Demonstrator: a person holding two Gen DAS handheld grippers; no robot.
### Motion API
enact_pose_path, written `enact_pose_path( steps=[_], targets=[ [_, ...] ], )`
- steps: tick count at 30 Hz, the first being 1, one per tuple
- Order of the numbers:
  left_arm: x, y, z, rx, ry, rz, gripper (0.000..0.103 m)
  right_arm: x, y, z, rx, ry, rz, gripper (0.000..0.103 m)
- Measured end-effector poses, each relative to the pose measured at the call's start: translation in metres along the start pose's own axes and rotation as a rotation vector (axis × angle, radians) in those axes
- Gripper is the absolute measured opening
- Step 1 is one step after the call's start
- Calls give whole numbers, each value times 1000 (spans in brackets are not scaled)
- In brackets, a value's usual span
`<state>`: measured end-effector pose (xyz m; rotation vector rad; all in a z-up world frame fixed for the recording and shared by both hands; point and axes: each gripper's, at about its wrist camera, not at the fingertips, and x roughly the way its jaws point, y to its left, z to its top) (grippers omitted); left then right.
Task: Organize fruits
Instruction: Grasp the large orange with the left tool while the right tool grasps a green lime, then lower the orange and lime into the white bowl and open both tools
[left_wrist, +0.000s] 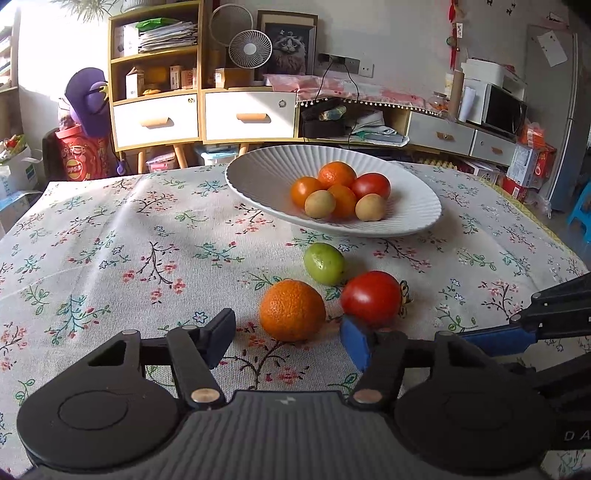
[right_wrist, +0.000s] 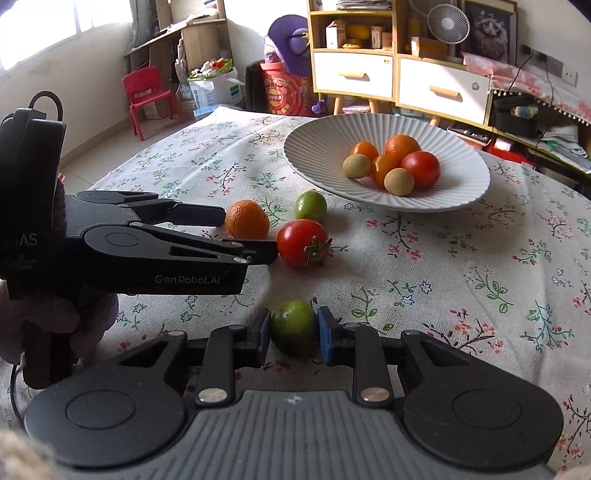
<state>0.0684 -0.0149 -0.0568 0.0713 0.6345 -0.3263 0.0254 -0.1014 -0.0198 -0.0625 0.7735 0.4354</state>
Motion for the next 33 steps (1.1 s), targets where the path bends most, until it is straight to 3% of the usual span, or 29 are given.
enact_pose_path(
  steps=[8,18,33],
  targets=[
    [-2,-2,1,6,6,-14,31,0,-1,1,12,0,-7,24],
    [-7,0,-1,-2,35,-24,30,1,-1,1,5,4,-16,24],
    [-20,10,6,-93,86,-57,29,-7,-1,7,24,-13,-29,24]
  ],
)
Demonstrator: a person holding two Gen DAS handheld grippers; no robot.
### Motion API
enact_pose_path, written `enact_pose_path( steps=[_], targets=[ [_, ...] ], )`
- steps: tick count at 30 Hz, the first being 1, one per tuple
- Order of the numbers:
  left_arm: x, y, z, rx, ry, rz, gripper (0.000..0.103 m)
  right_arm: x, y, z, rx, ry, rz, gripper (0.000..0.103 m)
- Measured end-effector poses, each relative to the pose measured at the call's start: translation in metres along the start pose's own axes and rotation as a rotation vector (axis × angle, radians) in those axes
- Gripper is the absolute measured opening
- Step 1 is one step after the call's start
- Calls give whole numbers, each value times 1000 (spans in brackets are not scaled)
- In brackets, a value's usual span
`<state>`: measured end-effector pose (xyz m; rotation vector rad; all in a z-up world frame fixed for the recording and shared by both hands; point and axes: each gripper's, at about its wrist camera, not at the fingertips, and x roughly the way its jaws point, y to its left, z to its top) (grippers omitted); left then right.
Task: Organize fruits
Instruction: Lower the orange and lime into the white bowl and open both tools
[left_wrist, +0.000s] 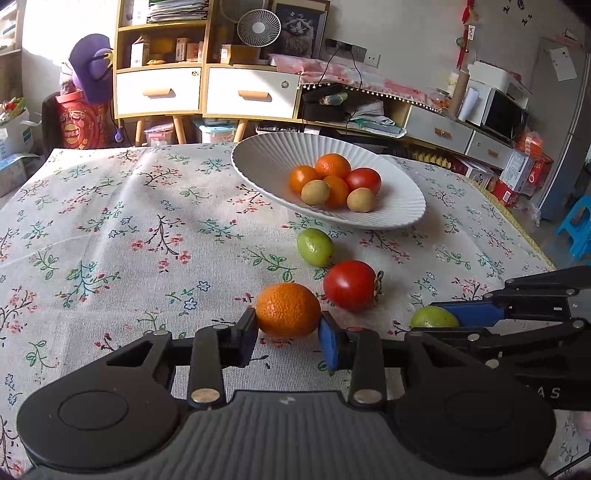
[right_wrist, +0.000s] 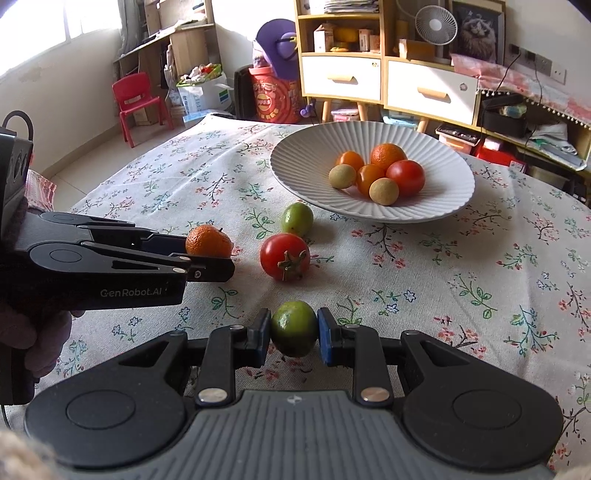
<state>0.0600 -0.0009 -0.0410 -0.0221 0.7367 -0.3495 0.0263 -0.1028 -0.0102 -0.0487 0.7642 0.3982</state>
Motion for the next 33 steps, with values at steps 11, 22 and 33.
enact_pose_path(
  steps=[11,22,33],
  targets=[
    [-3,-7,22,-36,-21,-26,29,-11,-11,25,28,-82,-44,24],
    [11,-7,48,-21,-27,0,29,0,-47,52,138,-114,-80,24],
    [54,-11,94,25,-25,-55,29,26,-83,74,268,-140,-96,24]
  ],
)
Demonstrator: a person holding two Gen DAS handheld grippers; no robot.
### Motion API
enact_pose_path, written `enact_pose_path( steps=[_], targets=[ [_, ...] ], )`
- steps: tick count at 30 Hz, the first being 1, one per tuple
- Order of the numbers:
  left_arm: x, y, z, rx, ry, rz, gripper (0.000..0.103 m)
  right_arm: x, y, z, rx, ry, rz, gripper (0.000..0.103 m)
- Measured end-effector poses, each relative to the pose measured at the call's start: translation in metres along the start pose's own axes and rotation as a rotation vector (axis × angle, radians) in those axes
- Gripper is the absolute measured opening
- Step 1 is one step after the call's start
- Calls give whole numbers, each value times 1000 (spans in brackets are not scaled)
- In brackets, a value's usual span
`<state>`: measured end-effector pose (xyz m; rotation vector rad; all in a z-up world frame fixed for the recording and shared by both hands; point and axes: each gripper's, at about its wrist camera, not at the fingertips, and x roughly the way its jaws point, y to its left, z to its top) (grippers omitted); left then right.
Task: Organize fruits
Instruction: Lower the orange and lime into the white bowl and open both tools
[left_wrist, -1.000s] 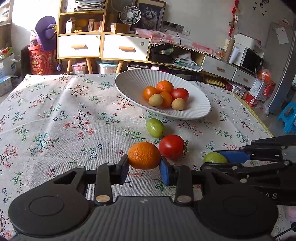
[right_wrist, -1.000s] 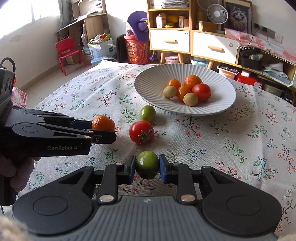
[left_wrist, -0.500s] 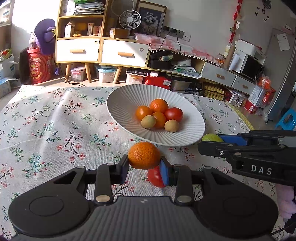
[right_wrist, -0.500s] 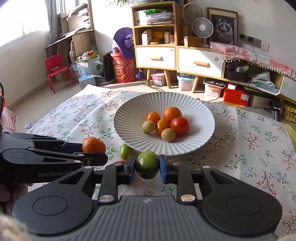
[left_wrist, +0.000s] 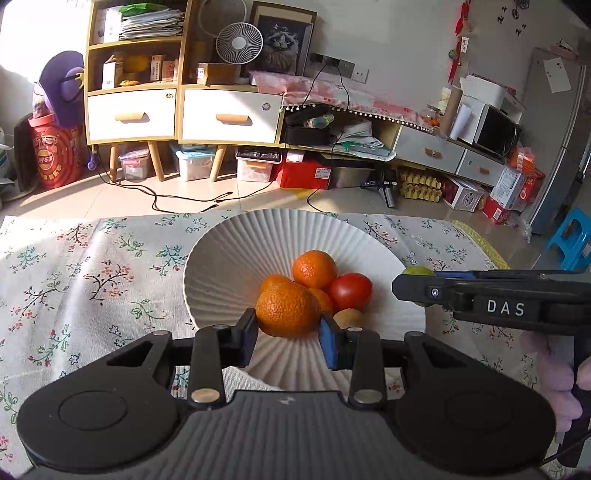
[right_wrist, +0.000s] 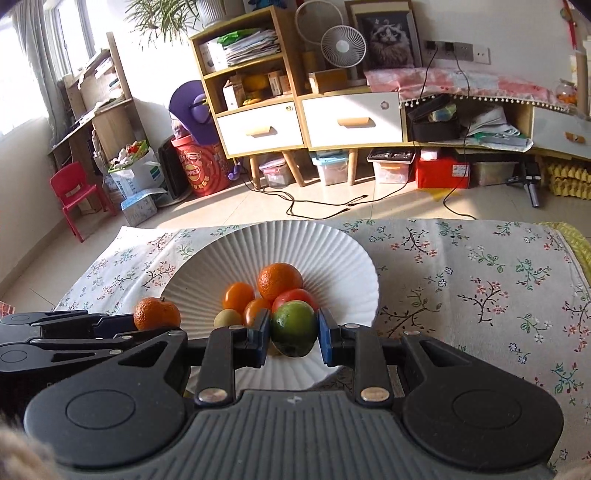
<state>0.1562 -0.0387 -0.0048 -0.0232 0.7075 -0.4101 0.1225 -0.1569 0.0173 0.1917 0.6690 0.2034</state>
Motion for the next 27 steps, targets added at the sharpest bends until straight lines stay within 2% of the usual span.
enact_pose_path(
  steps=[6,9,16,19,27],
  targets=[
    [26,1,17,-13,-8,-28,29,20,-10,6,30,1,-18,24],
    [35,1,22,-22,-9,-20,29,25,-13,9,32,0,-26,24],
    [51,14,31,-112,25,12,29,32,-13,13,43,-6,-20,24],
    [56,18,30,-142,54,34,29,35,-12,15,46,-6,-12,24],
    [54,21,32,-189,53,8,30,42,-12,15,66,10,-6,24]
  ],
)
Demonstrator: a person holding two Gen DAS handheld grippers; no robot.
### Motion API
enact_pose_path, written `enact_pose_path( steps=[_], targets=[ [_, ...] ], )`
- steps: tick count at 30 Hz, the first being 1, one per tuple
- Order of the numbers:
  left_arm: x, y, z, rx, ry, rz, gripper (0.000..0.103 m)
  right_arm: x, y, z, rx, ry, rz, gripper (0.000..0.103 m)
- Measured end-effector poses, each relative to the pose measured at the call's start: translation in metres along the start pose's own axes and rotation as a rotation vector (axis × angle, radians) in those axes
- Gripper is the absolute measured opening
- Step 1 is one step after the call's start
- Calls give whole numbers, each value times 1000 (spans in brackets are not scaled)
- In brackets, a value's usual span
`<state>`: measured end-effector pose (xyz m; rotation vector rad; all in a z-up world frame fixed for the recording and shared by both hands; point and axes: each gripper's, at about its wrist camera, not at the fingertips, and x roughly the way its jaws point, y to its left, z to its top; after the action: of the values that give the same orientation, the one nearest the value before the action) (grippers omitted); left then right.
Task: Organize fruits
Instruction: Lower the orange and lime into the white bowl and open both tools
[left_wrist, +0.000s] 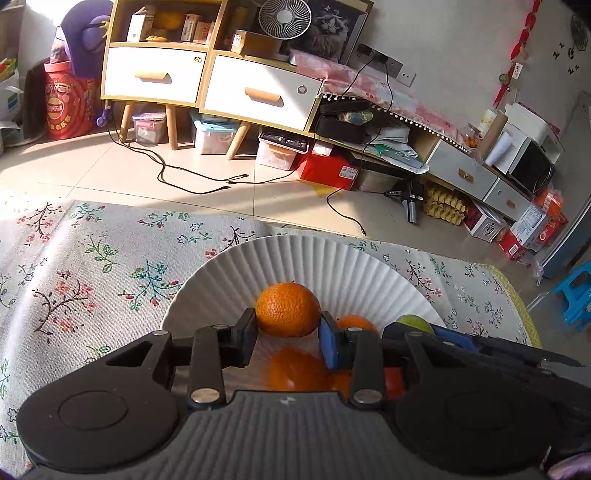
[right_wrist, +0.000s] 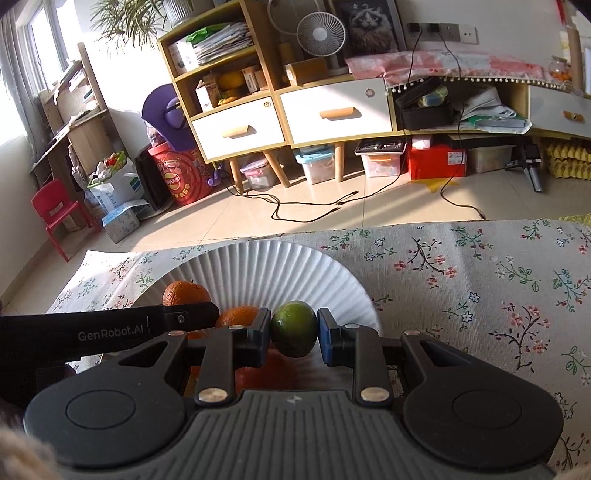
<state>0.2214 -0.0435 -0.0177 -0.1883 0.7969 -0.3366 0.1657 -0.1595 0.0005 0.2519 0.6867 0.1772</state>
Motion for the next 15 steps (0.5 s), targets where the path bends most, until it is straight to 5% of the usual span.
enact_pose_path(
  steps=[9,15],
  targets=[
    [-8,-1,4,55,-33,12,36,-4,0,3,10,-1,4,32],
    [-21,-3,4,78,-61,17,51,-15,4,4,3,-11,-4,40]
  ],
)
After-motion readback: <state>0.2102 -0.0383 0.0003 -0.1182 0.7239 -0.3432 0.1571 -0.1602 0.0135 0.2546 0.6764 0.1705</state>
